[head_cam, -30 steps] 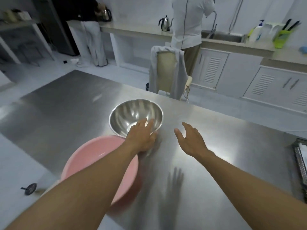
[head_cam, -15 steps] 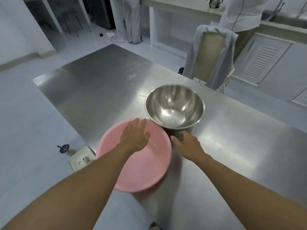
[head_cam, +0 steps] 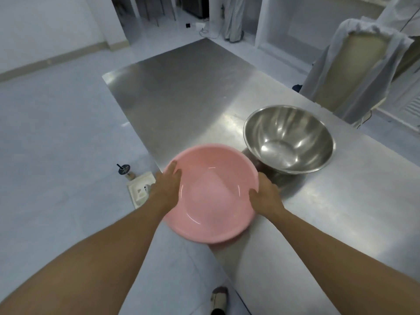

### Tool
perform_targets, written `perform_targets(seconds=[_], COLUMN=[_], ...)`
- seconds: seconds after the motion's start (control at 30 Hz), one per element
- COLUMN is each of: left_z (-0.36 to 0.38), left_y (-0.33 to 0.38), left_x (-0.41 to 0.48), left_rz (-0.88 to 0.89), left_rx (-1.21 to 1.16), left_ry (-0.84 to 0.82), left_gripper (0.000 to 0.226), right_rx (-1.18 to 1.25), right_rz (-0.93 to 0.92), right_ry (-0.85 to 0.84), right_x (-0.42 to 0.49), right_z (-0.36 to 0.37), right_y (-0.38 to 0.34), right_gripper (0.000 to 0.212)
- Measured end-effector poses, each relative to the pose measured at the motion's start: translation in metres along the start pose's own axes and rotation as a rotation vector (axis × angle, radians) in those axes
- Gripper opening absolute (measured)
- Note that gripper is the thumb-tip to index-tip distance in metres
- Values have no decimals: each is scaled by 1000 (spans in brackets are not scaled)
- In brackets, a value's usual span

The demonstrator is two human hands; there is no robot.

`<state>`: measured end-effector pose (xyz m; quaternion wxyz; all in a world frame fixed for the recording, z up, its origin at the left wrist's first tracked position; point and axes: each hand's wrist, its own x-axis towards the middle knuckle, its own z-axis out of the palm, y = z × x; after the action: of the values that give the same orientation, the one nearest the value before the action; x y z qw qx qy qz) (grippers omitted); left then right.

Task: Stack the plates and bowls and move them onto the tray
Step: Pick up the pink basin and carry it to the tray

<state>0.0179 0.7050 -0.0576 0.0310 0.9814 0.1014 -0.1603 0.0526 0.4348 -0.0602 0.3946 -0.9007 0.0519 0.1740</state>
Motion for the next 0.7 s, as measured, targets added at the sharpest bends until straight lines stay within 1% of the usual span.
perform_targets(seconds=[0.17, 0.3, 0.37, 0.47, 0.53, 0.7], left_z=[-28, -60, -75, -95, -106, -124], left_y=[-6, 4, 14, 37, 59, 123], left_x=[4, 17, 29, 53, 68, 94], left_rz=[-22, 23, 61, 104, 146, 224], left_rx=[-39, -72, -97, -117, -134, -223], left_ry=[127, 221, 270, 317, 339, 333], left_gripper=[61, 54, 51, 55, 60, 66], right_rx=[80, 143, 223, 349, 364, 337], right_rz=[-72, -133, -121, -72, -39, 23], right_ry=[111, 197, 256, 369, 424, 572], right_x=[5, 12, 16, 23, 29, 44], right_z=[-13, -38, -55, -85, -106, -149], right_y=[-22, -36, -41, -47, -46, -27], right_gripper=[46, 46, 47, 45, 44, 45])
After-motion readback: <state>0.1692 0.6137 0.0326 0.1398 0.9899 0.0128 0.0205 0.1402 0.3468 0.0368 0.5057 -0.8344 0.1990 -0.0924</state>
